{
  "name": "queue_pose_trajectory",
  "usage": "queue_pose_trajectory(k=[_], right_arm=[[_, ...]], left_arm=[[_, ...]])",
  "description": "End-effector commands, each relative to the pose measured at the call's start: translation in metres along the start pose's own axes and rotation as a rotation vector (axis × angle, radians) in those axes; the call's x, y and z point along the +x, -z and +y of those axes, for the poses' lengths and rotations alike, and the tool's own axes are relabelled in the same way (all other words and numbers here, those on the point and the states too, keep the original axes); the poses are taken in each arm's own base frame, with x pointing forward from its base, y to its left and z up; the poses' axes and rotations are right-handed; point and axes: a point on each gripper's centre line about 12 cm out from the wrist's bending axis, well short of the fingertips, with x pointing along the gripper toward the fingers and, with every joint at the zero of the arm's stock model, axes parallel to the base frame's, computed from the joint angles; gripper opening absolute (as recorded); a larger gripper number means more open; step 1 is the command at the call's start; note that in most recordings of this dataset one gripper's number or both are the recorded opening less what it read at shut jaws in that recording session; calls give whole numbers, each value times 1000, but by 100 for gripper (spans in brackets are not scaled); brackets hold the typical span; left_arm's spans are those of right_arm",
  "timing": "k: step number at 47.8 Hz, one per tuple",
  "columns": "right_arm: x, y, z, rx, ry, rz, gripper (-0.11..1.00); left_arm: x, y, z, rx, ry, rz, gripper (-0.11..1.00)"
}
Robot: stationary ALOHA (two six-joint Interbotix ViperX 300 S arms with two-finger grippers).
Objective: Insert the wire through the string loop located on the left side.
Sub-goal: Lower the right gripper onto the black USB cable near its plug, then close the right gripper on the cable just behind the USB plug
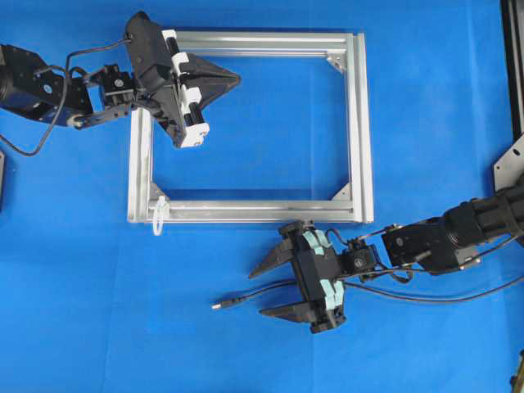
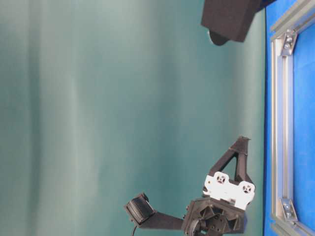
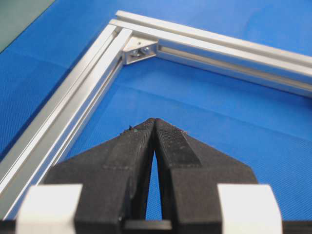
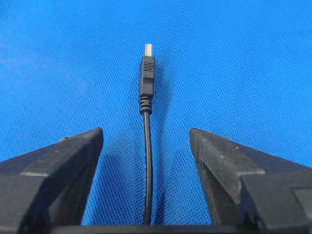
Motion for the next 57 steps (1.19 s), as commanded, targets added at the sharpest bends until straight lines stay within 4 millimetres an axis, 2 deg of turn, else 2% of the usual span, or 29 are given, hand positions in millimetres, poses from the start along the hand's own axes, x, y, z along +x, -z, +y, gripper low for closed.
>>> queue_pose_trajectory(k=[1, 9, 12, 16, 37, 57], right_arm=[[1, -12, 0, -1, 0, -36, 55], [2, -14, 1, -10, -4, -40, 11], [2, -13, 0, -11, -3, -38, 0], [2, -14, 1, -15, -7, -39, -8], [1, -17, 1, -17, -9, -45, -10], [-25, -62, 10, -44, -14, -74, -10]], left_arm=[[-2, -14, -1, -1, 3, -43, 0], [-1, -14, 0, -3, 1, -43, 0], [-1, -14, 0, -3, 1, -43, 0], [-2, -15, 0, -3, 1, -44, 0], [-1, -14, 0, -3, 1, -43, 0], [-2, -15, 1, -4, -2, -45, 0]])
